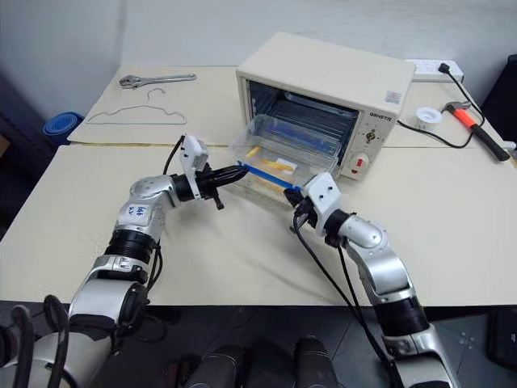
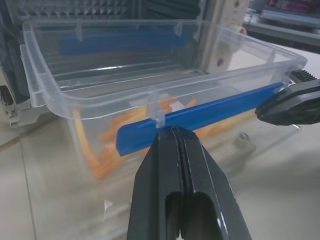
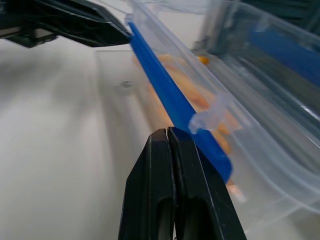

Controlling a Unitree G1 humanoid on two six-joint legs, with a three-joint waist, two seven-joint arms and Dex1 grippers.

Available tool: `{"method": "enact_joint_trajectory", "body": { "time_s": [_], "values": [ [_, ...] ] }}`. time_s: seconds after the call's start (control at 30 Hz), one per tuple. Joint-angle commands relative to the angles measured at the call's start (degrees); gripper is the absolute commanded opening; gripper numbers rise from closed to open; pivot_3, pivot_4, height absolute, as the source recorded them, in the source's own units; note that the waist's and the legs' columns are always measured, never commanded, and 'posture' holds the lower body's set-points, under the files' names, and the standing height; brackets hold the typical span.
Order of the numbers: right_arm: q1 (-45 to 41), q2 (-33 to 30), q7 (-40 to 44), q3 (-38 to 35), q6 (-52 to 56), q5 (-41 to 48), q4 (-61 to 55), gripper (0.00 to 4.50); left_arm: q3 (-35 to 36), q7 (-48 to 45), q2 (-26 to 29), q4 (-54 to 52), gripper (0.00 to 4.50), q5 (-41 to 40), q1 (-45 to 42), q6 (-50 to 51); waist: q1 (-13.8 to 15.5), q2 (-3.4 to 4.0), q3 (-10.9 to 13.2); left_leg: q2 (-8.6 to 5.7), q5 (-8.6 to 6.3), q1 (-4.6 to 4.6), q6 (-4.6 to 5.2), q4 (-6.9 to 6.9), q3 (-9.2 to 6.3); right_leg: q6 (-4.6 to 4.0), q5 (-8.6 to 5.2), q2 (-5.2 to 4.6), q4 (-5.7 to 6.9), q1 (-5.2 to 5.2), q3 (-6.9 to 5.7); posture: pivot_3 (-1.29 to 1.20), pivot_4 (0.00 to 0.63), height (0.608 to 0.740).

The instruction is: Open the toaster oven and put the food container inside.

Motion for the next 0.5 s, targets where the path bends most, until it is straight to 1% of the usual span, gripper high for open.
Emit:
{"method": "enact_joint_trajectory", "body": {
  "time_s": [0.03, 0.13, 0.27, 0.5],
  "values": [
    [-4.51, 0.99, -2.12, -2.98, -4.63, -1.58, 5.17, 0.06, 0.71, 3.87, -1.11, 3.46, 0.0, 0.87, -3.46, -3.83, -0.14, 0.0, 0.0, 0.0, 0.0, 0.0, 0.0, -0.01, 0.0, 0.0, 0.0, 0.0, 0.0, -0.01, 0.0, 0.0, 0.15, 0.74],
    [-8.0, 2.38, -3.16, -4.53, -5.99, -1.43, 9.03, 0.06, 1.74, 7.58, -2.52, 7.23, 0.0, 0.72, -5.94, -5.76, -0.55, 0.0, 0.0, 0.06, 0.0, -0.02, -0.01, -0.05, 0.04, 0.0, 0.0, -0.05, 0.07, -0.1, 0.02, 0.0, 0.15, 0.74],
    [-11.14, 3.6, -3.37, -4.7, -7.28, -2.22, 13.42, 0.06, 1.79, 10.92, -4.01, 11.54, 0.0, 1.25, -8.37, -8.3, -1.42, 0.0, 0.0, 0.06, 0.0, -0.04, -0.01, -0.04, 0.06, 0.0, 0.0, -0.1, 0.11, -0.19, 0.04, 0.0, 0.15, 0.74],
    [-15.92, 6.02, -6.94, -5.7, -10.08, -4.11, 21.93, 0.06, 2.83, 17.4, -6.34, 17.35, 0.0, 2.03, -12.1, -11.27, -1.63, 0.0, 0.0, 0.06, 0.0, -0.23, -0.01, 0.0, 0.13, 0.0, 0.0, -0.12, 0.18, -0.45, 0.09, 0.0, 0.15, 0.74]
  ]
}}
